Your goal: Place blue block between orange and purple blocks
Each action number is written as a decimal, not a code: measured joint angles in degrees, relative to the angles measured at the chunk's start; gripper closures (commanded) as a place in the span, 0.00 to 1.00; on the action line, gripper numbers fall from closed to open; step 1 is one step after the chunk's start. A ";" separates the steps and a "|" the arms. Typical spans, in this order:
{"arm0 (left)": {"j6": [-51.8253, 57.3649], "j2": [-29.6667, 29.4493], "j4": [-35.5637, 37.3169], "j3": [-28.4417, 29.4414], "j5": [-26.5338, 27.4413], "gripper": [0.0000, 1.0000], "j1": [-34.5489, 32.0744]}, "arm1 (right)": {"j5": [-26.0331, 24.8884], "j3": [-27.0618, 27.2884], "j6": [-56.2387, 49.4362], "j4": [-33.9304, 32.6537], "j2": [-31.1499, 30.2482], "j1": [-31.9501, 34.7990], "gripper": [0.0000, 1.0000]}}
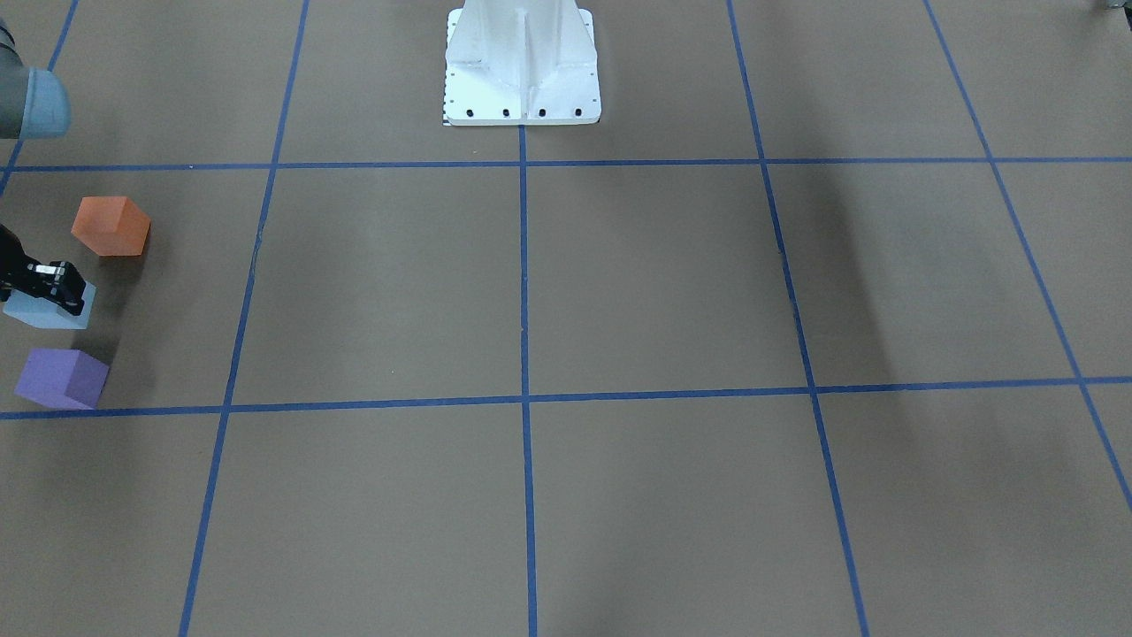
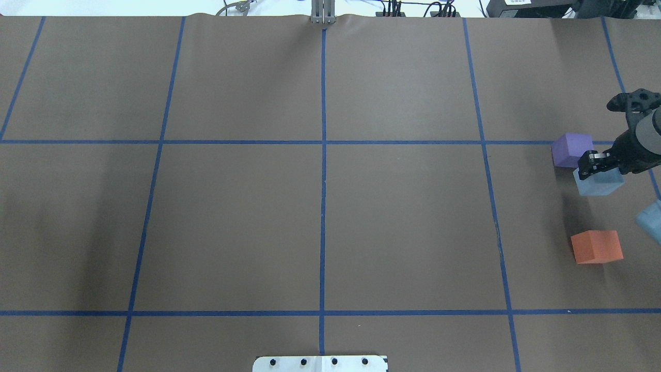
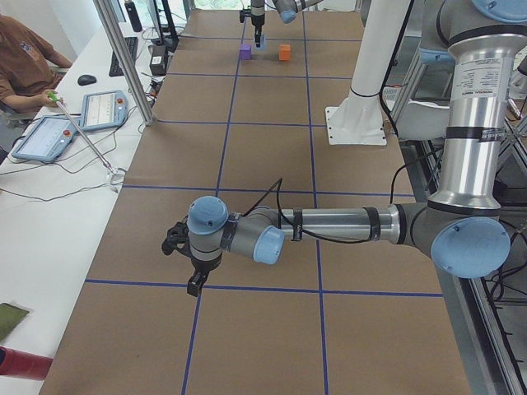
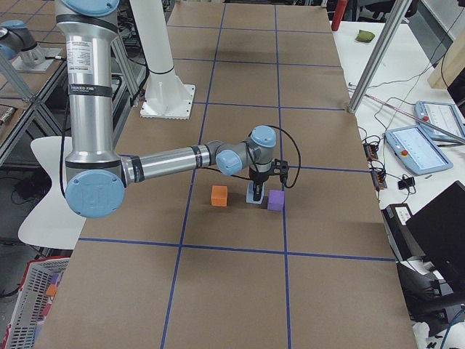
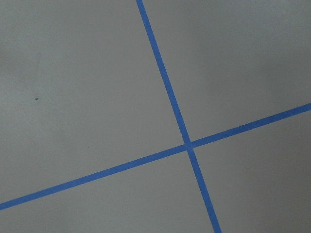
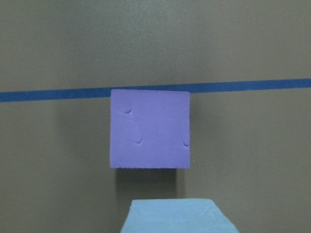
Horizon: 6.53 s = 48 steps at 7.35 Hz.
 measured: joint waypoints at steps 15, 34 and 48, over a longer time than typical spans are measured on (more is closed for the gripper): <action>0.05 -0.14 0.00 -0.14 1.33 0.00 0.02 | 0.25 1.51 -0.23 -0.08 0.93 -2.10 0.00; 3.15 8.05 14.58 -13.32 1.42 0.00 -2.54 | 12.47 -2.21 -43.14 -12.19 -4.54 30.55 0.00; 3.16 7.88 14.42 -12.18 1.34 0.00 -2.36 | 13.01 0.37 -43.18 -15.29 -5.38 30.66 0.00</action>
